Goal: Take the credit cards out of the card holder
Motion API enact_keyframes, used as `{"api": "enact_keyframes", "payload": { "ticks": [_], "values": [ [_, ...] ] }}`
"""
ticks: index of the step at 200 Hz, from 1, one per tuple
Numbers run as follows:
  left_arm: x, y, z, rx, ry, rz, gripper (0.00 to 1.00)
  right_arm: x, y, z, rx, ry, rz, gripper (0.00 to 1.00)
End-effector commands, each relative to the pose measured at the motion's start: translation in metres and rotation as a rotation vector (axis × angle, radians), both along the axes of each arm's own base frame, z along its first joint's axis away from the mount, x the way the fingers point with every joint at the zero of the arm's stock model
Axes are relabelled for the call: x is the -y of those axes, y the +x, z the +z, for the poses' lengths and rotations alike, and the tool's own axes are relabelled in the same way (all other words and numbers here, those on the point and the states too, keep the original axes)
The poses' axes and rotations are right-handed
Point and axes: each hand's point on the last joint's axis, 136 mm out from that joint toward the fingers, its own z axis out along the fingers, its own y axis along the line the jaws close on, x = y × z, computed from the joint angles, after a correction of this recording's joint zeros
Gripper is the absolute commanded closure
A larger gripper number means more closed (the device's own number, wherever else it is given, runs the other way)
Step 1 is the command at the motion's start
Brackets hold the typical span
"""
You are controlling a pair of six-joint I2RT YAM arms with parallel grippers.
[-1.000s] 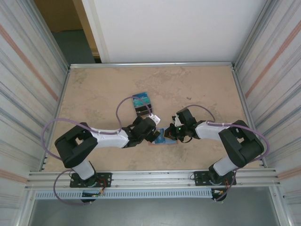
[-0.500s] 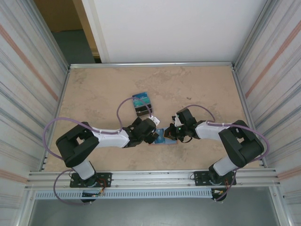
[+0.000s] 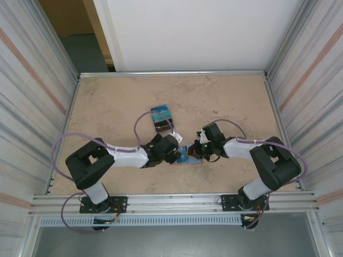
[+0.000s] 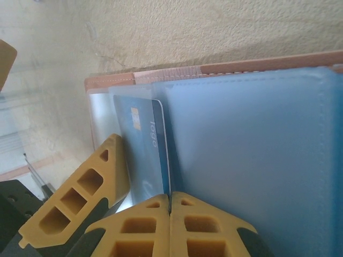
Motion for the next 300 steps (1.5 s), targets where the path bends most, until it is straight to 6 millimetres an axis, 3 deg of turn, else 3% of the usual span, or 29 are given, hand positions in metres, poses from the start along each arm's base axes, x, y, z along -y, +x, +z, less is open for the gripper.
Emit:
{"api": "enact_keyframes", "payload": {
  "ticks": [1,148,189,242,300],
  "values": [
    [-0.012,0.000,-0.016,-0.026,0.085,0.006,0.01,0.003,-0.001,0.002,0.003,0.017,-0.013,0.93],
    [-0.016,-0.002,-0.017,-0.034,0.100,0.009,0.01,-0.001,0.004,0.017,0.020,0.149,-0.042,0.87],
    [-0.017,-0.002,-0.017,-0.032,0.103,0.010,0.01,-0.002,0.005,0.017,0.023,0.158,-0.045,0.97],
    [-0.020,-0.002,-0.016,-0.027,0.110,0.014,0.01,0.013,0.004,0.011,0.015,0.101,-0.062,1.00],
    [-0.021,-0.001,-0.009,-0.009,0.114,0.008,0.01,0.028,0.005,0.018,0.042,0.014,-0.056,1.00]
  ]
}}
